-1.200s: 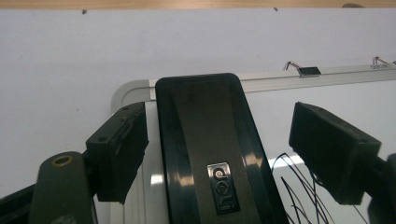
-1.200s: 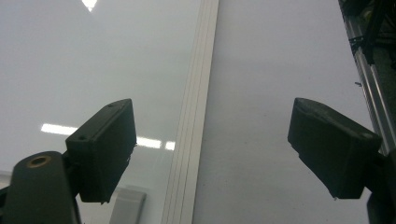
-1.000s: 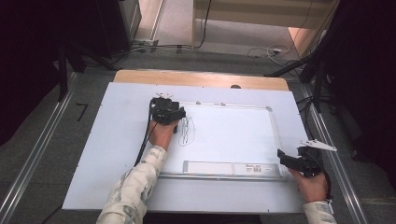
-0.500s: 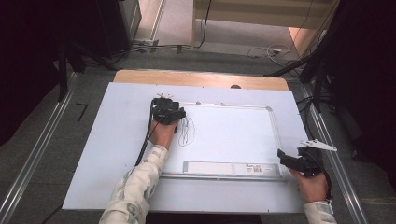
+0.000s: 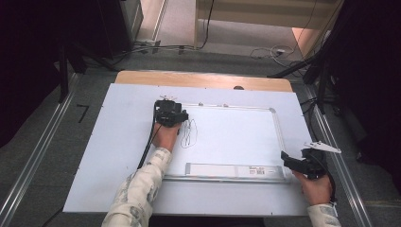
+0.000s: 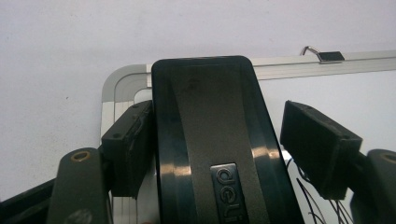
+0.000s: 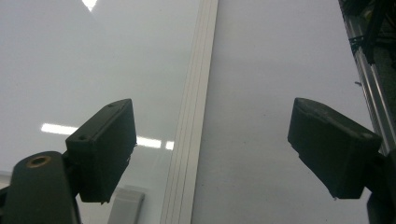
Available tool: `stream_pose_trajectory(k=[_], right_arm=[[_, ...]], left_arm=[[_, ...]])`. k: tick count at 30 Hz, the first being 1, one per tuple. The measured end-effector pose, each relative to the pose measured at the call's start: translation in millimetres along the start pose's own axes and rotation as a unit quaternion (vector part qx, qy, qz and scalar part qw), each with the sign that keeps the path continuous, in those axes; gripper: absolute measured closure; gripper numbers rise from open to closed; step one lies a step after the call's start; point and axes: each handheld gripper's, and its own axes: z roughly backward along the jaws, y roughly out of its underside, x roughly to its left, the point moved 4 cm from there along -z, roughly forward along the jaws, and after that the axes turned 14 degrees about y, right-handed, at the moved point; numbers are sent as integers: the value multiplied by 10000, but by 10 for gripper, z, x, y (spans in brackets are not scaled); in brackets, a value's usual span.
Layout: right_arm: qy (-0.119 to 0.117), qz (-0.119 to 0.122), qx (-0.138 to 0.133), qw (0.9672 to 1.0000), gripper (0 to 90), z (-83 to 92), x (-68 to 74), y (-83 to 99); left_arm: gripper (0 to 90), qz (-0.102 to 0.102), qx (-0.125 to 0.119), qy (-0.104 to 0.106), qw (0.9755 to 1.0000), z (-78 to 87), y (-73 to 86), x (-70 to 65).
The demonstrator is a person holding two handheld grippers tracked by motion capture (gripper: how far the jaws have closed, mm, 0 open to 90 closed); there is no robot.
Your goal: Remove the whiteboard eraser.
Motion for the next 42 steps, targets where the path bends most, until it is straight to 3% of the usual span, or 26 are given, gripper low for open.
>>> stream_pose_trajectory(k=[8, 35, 39, 42], right_arm=[[-4, 12, -7, 10000, 141, 1, -1, -1], [5, -16, -14, 10000, 141, -7, -14, -3], [14, -14, 3, 10000, 141, -7, -10, -1], [9, -3, 4, 10000, 141, -5, 5, -4]], left_arm=[[404, -77, 6, -169, 9998, 1, 6, -25], [418, -67, -59, -315, 9995, 74, -8, -5], [417, -314, -469, -200, 9982, 277, -208, -134], [416, -547, -440, -236, 9973, 406, -314, -227]])
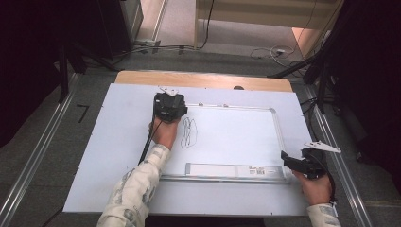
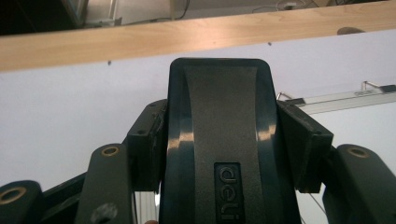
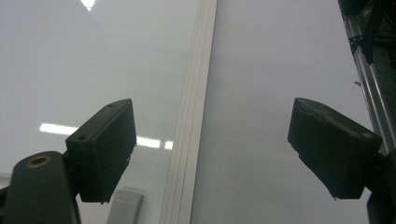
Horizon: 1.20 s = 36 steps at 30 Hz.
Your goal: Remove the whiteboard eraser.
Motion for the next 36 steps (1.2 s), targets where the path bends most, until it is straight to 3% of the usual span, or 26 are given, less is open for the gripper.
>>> stream_pose_trajectory(k=[13, 21, 36], right_arm=[[22, 26, -1, 10000, 141, 6, 19, -1], [36, 26, 6, 10000, 141, 5, 10, 3], [20, 40, -4, 10000, 141, 7, 24, -1]], left_arm=[[415, 270, -73, 141, 9995, 159, 61, 39], [415, 281, -82, 264, 9992, 206, 129, 13], [414, 321, -68, 292, 9990, 255, 202, 27]])
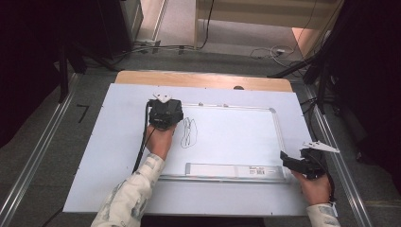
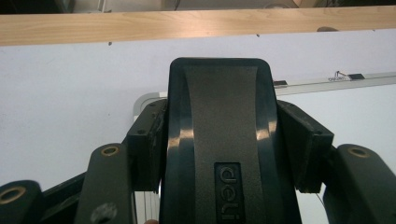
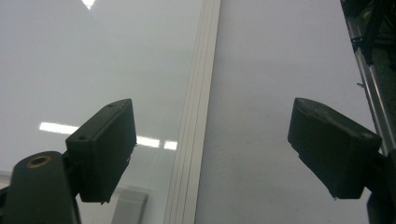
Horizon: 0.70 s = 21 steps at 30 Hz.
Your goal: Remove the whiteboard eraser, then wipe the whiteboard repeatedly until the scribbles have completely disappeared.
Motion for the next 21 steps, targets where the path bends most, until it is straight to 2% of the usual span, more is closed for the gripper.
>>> stream_pose_trajectory(k=[21], right_arm=[[3, 7, 3, 10000, 140, -5, 0, -2]], left_arm=[[414, 7, 36, 116, 9999, 37, 98, -37]])
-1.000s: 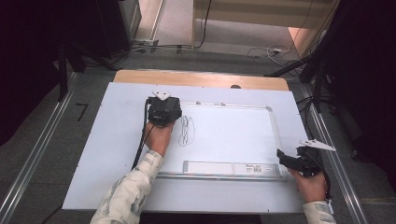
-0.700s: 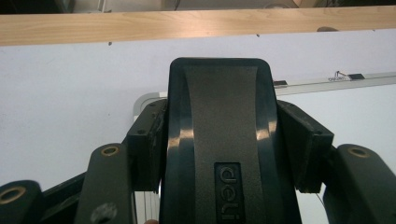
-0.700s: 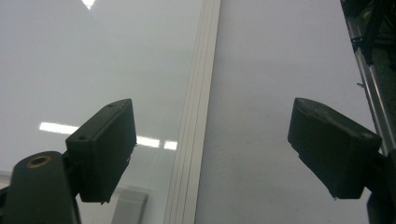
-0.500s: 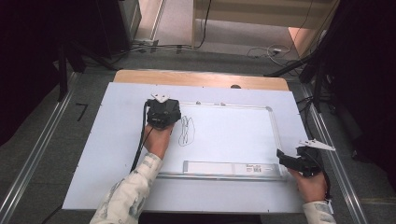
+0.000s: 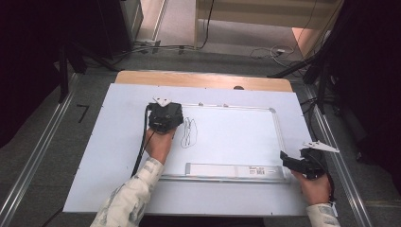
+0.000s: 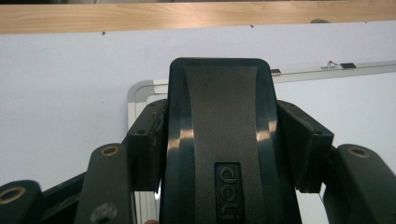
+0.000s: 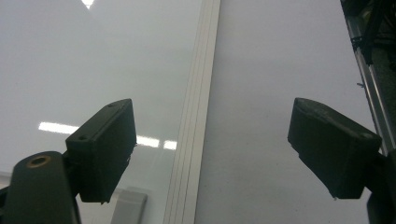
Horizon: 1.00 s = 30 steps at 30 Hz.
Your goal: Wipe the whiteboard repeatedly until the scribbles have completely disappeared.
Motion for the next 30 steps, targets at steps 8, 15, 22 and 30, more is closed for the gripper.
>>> stream_pose_trajectory(k=[8, 15, 22, 30], right_arm=[[3, 13, 2, 10000, 141, 0, 2, 1], [0, 14, -1, 10000, 141, 2, 5, 0], [-7, 23, -2, 10000, 140, 4, 7, 0], [-12, 38, -12, 10000, 141, 2, 8, 0]], left_arm=[[414, -80, 31, 91, 9999, 12, 37, -79], [414, -149, 76, 190, 9997, 19, 93, -156], [414, -180, 114, 227, 9995, 9, 143, -199], [414, -164, 143, 245, 9995, 0, 204, -211]])
